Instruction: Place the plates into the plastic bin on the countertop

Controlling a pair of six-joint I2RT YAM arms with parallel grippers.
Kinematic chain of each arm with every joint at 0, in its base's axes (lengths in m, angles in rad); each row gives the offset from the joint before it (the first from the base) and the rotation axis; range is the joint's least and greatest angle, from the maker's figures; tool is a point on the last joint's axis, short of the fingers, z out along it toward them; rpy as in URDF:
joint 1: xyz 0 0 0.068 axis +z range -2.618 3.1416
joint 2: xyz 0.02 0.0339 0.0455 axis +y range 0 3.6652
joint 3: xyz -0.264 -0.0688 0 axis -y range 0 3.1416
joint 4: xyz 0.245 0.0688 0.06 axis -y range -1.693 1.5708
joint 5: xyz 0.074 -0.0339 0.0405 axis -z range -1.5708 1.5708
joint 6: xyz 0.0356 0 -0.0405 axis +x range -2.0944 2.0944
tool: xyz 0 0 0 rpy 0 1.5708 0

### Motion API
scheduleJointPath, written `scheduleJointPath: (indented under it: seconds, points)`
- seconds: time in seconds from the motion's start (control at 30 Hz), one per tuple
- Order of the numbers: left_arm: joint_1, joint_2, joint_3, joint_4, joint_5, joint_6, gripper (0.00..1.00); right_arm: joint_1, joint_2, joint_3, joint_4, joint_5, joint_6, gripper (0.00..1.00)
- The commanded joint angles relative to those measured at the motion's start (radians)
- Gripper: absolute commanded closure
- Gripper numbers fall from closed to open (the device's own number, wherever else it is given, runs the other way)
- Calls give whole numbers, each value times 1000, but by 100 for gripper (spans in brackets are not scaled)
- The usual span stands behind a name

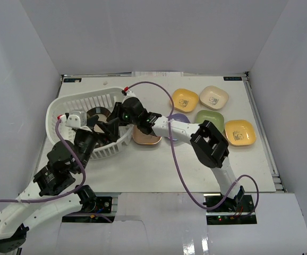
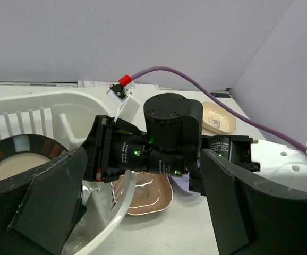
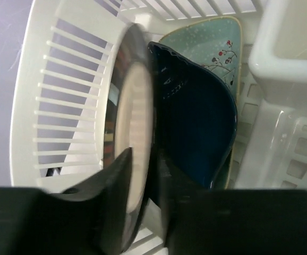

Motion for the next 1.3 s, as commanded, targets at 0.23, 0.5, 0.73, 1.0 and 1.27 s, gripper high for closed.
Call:
scheduleJointPath:
  seconds: [0.23,0.5,0.73,1.0,1.27]
  points:
    - [19,23,15,-5,22,-6,2,36,12,205,-72,138,-174,30]
    - [18,42,76,-67,25,-67,2,56,-31,212,-155,290,-386,13]
    - [18,167,118,-127,221,-172,8,-70,-421,-249,-123,327,-445,59]
    - [-33,586,181,-147,490,-256,15,-479,-879,-805,-227,378,-414,60]
    - [-64,830,179,-135,296,-274,16,-885,-1037,-1049,-255,317,-437,45]
